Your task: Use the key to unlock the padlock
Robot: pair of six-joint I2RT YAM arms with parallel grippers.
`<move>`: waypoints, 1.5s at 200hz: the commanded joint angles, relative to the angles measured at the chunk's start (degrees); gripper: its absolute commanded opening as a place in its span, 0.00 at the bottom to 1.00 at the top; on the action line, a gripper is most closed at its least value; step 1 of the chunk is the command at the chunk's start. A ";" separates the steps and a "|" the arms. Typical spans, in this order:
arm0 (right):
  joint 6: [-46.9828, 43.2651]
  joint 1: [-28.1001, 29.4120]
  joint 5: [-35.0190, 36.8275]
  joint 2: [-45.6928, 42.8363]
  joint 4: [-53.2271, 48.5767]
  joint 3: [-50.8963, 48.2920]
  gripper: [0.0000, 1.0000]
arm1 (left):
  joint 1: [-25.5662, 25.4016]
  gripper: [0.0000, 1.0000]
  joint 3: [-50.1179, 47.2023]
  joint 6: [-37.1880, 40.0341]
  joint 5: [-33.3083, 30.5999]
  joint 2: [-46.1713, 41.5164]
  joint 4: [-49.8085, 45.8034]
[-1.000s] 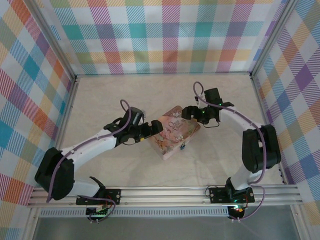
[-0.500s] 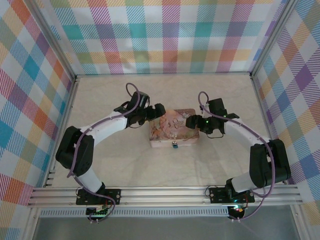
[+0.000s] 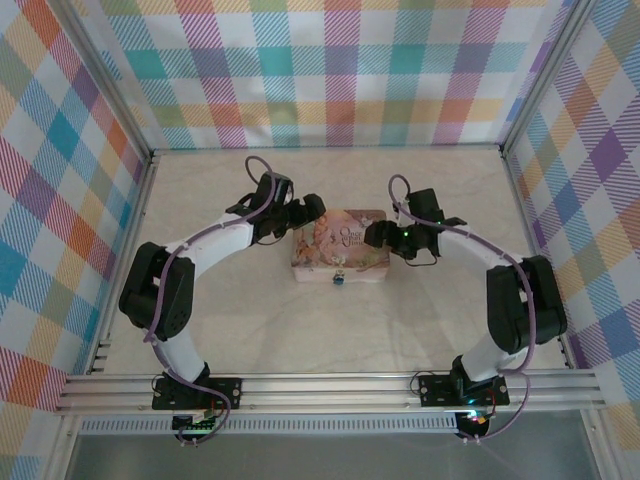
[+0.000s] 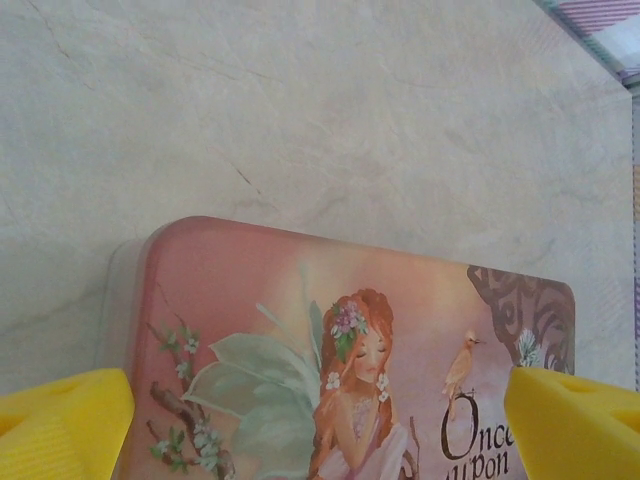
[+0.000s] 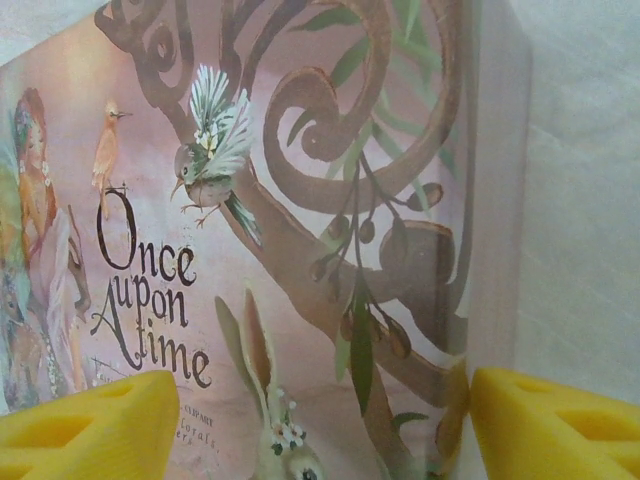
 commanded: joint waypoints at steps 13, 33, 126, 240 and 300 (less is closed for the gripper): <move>0.44 1.62 -3.34 3.02 5.13 4.24 0.76 | 0.11 0.95 1.74 0.58 4.54 2.63 -1.55; 0.71 1.66 -3.57 4.05 5.47 4.92 0.76 | 0.50 0.95 2.40 0.66 4.57 3.24 -1.80; -1.18 1.47 6.08 -2.67 -2.43 4.65 0.89 | 3.55 1.00 0.60 2.24 2.22 -1.04 -4.54; 0.27 -5.07 27.38 -4.61 -20.31 11.10 0.76 | -2.16 0.93 -3.21 8.25 0.54 -13.49 -17.79; 0.73 -11.14 29.11 6.01 -23.98 17.74 0.60 | -11.23 0.93 -5.95 8.48 1.97 -18.96 -17.15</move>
